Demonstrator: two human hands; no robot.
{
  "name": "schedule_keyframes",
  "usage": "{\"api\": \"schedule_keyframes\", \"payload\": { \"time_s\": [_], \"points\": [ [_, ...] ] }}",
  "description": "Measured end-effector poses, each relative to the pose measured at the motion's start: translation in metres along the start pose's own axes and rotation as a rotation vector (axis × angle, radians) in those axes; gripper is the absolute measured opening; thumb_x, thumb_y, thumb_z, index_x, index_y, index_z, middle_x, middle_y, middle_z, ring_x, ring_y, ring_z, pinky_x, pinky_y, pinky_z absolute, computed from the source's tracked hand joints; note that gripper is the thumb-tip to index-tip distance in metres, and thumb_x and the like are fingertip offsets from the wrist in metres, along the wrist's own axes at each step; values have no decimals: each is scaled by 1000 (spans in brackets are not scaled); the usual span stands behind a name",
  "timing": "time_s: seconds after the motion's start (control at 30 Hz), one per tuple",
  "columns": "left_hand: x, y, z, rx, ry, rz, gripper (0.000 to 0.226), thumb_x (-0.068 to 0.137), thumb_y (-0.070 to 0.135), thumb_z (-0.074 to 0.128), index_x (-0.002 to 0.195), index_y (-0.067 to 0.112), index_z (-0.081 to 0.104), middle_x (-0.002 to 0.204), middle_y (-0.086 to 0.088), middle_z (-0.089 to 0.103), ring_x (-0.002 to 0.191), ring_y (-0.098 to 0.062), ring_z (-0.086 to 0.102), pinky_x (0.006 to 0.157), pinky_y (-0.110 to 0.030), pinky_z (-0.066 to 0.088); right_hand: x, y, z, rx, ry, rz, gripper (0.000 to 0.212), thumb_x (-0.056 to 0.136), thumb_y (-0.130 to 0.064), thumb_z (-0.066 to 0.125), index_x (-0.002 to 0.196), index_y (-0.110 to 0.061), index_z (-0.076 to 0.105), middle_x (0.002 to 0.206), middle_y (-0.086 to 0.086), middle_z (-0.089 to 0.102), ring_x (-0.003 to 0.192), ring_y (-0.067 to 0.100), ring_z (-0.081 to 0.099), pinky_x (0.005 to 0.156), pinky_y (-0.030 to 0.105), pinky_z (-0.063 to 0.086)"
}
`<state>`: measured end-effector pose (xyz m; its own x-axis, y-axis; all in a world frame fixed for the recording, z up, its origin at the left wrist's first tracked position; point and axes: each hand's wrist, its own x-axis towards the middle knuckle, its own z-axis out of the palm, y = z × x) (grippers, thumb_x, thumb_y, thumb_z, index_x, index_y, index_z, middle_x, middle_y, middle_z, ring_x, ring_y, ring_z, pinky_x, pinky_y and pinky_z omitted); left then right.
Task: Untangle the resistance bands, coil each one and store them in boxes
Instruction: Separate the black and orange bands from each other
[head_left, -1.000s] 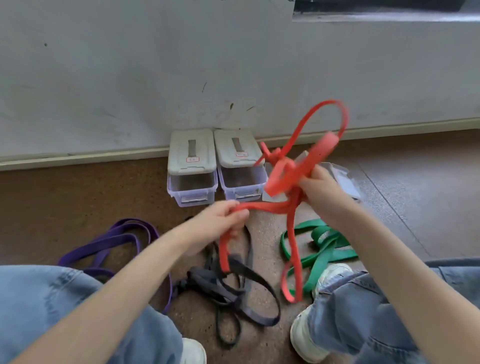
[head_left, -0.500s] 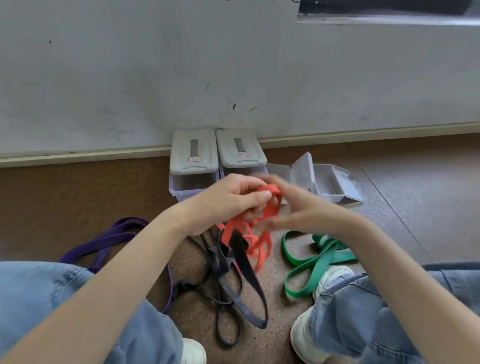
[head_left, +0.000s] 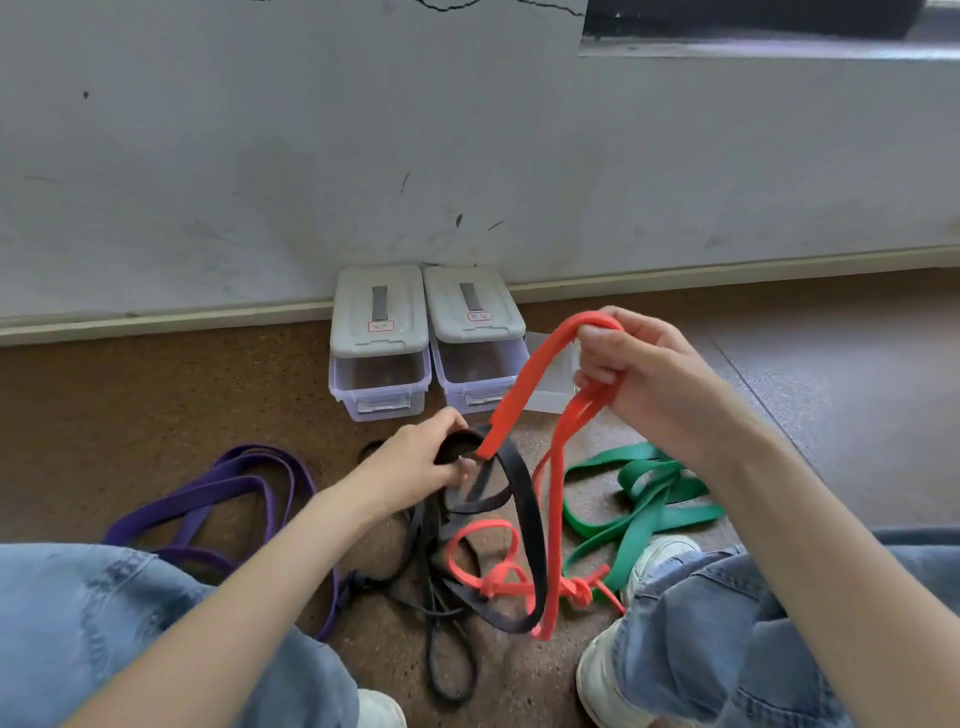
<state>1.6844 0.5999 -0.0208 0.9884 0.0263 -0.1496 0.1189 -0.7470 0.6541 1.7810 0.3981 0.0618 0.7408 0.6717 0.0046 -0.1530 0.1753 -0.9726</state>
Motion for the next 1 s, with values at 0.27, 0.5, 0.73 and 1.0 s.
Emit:
{"api": "schedule_keyframes", "payload": {
  "time_s": [0.27, 0.5, 0.73, 1.0],
  "points": [
    [-8, 36, -66, -389, -3, 112, 54, 72, 5, 72, 107, 34, 44, 87, 6, 64, 81, -6, 60, 76, -19, 47, 8, 18, -24, -1042, 281, 267, 3, 87, -16, 63, 90, -17, 63, 66, -7, 54, 52, 4, 45, 42, 9, 31],
    [-16, 72, -85, -652, 34, 207, 47, 72, -3, 67, 108, 25, 53, 75, 8, 65, 71, -9, 63, 68, -18, 51, -1, 19, -19, -1467, -287, 516, 80, 73, -25, 77, 139, -23, 33, 130, 2, 46, 118, 22, 46, 92, 33, 47],
    [-15, 89, -72, -366, 94, 270, 47, 72, 0, 72, 110, 23, 56, 85, -4, 68, 75, -11, 65, 73, -20, 50, -8, 7, 14, -524, -410, 231, 58, 80, -18, 72, 132, -22, 46, 133, -6, 55, 124, 7, 49, 100, 19, 40],
    [-12, 88, -83, -831, 345, 308, 31, 71, 3, 72, 93, 24, 65, 80, 7, 69, 73, -6, 65, 67, -17, 51, -4, 43, 19, -796, -347, 227, 9, 85, -8, 64, 92, -3, 65, 93, 13, 68, 90, 22, 64, 84, 25, 51]
  ]
}}
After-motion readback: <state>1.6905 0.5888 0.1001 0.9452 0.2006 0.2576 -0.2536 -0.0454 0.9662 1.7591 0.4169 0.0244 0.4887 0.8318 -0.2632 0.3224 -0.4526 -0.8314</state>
